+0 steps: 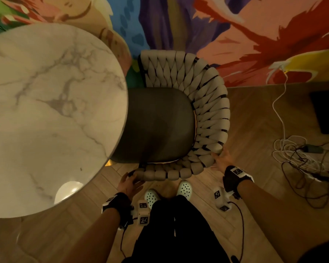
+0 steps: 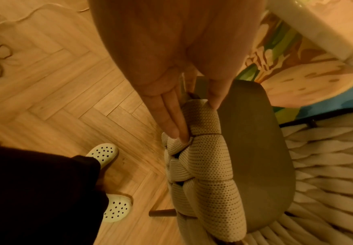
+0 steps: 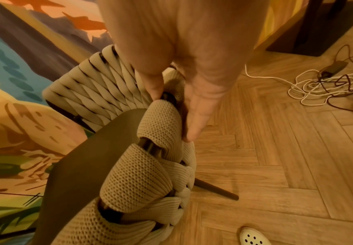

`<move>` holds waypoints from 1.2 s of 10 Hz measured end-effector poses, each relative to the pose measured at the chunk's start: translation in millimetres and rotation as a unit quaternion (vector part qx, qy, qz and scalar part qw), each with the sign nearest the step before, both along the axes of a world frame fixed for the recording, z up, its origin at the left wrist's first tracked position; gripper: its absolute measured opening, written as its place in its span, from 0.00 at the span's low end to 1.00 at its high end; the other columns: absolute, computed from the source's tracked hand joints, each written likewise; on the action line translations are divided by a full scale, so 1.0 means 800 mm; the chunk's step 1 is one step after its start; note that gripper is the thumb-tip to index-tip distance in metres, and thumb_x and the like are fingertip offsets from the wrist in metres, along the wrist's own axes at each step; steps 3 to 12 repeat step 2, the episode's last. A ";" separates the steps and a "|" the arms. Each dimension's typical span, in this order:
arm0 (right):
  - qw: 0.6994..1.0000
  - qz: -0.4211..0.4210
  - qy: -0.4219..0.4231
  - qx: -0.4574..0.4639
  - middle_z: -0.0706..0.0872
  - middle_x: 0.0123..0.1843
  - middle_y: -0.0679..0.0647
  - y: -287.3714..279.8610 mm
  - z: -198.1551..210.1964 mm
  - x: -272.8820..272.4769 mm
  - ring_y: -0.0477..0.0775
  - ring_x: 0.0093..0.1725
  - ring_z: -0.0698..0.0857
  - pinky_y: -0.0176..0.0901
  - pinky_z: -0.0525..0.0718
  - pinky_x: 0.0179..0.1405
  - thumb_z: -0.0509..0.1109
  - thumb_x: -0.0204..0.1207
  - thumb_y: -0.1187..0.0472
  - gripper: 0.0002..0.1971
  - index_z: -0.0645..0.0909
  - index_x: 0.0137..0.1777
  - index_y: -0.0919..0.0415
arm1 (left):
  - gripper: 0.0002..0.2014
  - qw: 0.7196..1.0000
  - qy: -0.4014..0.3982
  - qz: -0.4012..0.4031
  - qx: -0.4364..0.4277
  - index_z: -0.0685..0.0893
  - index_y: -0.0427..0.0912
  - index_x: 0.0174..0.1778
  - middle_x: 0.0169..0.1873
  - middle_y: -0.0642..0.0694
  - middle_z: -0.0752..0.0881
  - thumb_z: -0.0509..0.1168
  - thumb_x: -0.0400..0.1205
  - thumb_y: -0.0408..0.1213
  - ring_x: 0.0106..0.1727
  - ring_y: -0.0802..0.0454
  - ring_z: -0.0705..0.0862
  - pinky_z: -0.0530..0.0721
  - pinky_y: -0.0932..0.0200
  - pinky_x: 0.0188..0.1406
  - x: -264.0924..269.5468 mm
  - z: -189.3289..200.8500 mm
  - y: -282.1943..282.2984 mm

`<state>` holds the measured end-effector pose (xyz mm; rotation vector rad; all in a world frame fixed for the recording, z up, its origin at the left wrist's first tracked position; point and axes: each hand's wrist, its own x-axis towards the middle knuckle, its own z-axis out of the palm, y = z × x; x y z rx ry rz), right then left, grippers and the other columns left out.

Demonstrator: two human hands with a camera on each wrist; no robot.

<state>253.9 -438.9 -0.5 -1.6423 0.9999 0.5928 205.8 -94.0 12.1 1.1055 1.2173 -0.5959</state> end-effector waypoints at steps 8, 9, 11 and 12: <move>0.997 -0.026 0.059 0.036 0.85 0.53 0.63 0.000 -0.024 -0.036 0.59 0.43 0.85 0.51 0.84 0.38 0.63 0.82 0.57 0.24 0.64 0.76 0.58 | 0.27 0.999 0.029 0.025 0.001 0.61 0.44 0.80 0.71 0.34 0.77 0.58 0.84 0.36 0.65 0.34 0.82 0.80 0.42 0.61 -0.032 -0.015 0.010; 0.997 -0.026 0.059 0.036 0.85 0.53 0.63 0.000 -0.024 -0.036 0.59 0.43 0.85 0.51 0.84 0.38 0.63 0.82 0.57 0.24 0.64 0.76 0.58 | 0.27 0.999 0.029 0.025 0.001 0.61 0.44 0.80 0.71 0.34 0.77 0.58 0.84 0.36 0.65 0.34 0.82 0.80 0.42 0.61 -0.032 -0.015 0.010; 0.997 -0.026 0.059 0.036 0.85 0.53 0.63 0.000 -0.024 -0.036 0.59 0.43 0.85 0.51 0.84 0.38 0.63 0.82 0.57 0.24 0.64 0.76 0.58 | 0.27 0.999 0.029 0.025 0.001 0.61 0.44 0.80 0.71 0.34 0.77 0.58 0.84 0.36 0.65 0.34 0.82 0.80 0.42 0.61 -0.032 -0.015 0.010; 0.997 -0.026 0.059 0.036 0.85 0.53 0.63 0.000 -0.024 -0.036 0.59 0.43 0.85 0.51 0.84 0.38 0.63 0.82 0.57 0.24 0.64 0.76 0.58 | 0.27 0.999 0.029 0.025 0.001 0.61 0.44 0.80 0.71 0.34 0.77 0.58 0.84 0.36 0.65 0.34 0.82 0.80 0.42 0.61 -0.032 -0.015 0.010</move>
